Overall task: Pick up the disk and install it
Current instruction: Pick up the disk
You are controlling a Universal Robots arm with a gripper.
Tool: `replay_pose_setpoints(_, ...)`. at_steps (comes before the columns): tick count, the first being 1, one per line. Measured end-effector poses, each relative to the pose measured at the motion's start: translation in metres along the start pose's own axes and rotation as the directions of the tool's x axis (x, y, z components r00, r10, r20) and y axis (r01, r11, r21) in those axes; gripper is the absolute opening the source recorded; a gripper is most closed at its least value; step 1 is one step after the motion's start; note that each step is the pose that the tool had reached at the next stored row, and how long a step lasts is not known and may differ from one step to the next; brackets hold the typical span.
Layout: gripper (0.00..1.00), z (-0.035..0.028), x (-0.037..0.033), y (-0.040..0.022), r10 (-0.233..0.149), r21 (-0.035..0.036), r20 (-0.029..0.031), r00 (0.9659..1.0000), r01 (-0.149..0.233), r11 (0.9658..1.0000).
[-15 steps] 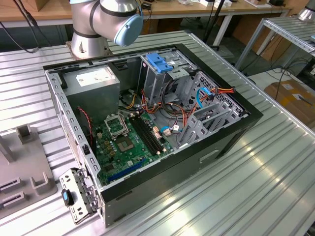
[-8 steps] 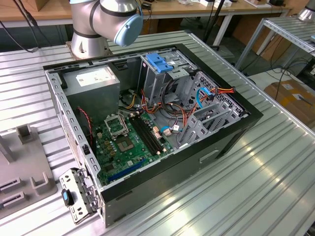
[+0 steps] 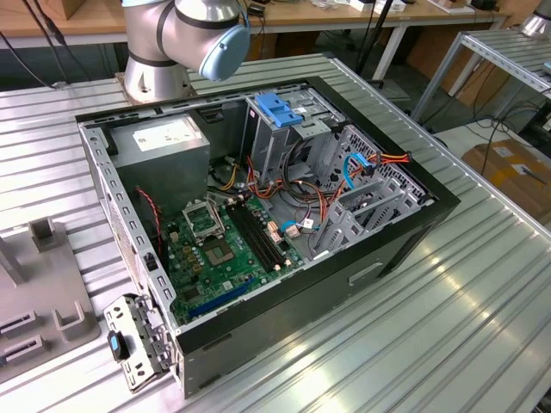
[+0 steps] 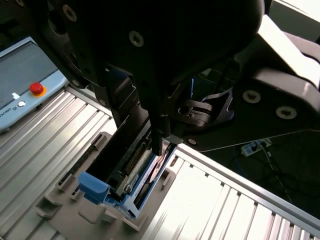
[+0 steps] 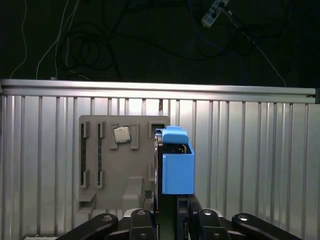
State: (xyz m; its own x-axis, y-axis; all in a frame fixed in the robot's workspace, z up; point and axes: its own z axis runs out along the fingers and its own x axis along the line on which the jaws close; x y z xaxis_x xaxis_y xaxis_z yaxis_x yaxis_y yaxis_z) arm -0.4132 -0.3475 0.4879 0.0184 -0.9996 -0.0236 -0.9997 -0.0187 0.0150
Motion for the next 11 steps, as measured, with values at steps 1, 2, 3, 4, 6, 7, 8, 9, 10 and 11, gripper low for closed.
replay_pose_setpoints(1, 0.35, -0.0018, 0.0, 0.0, 0.0, 0.0, 0.0, 1.0, 0.0, 1.0)
replay_pose_setpoints(2, 0.35, -0.0029, -0.0001, 0.0, 0.0, 0.0, 0.0, 1.0, 0.0, 1.0)
replay_pose_setpoints(3, 0.35, -0.0044, -0.0001, 0.0001, 0.0, -0.0001, 0.0, 1.0, 0.0, 1.0)
replay_pose_setpoints(4, 0.35, -0.0046, -0.0001, 0.0, 0.0, 0.0, 0.0, 1.0, 0.0, 1.0)
replay_pose_setpoints(6, 0.35, -0.0048, -0.0001, 0.0001, 0.0, -0.0001, 0.0, 1.0, 0.0, 1.0)
replay_pose_setpoints(7, 0.35, -0.0048, -0.0001, 0.0001, 0.0, 0.0, 0.0, 1.0, 0.0, 1.0)
replay_pose_setpoints(8, 0.35, -0.0048, -0.0001, 0.0001, 0.0, 0.0001, 0.0, 1.0, 0.0, 1.0)
replay_pose_setpoints(9, 0.35, -0.0049, -0.0001, 0.0001, 0.0, 0.0, 0.0, 1.0, 0.0, 1.0)
replay_pose_setpoints(10, 0.35, -0.0049, -0.0001, 0.0001, 0.0, 0.0, 0.0, 1.0, 0.0, 1.0)
replay_pose_setpoints(11, 0.35, -0.0048, -0.0001, 0.0, 0.0, 0.0001, 0.0, 1.0, 0.0, 1.0)
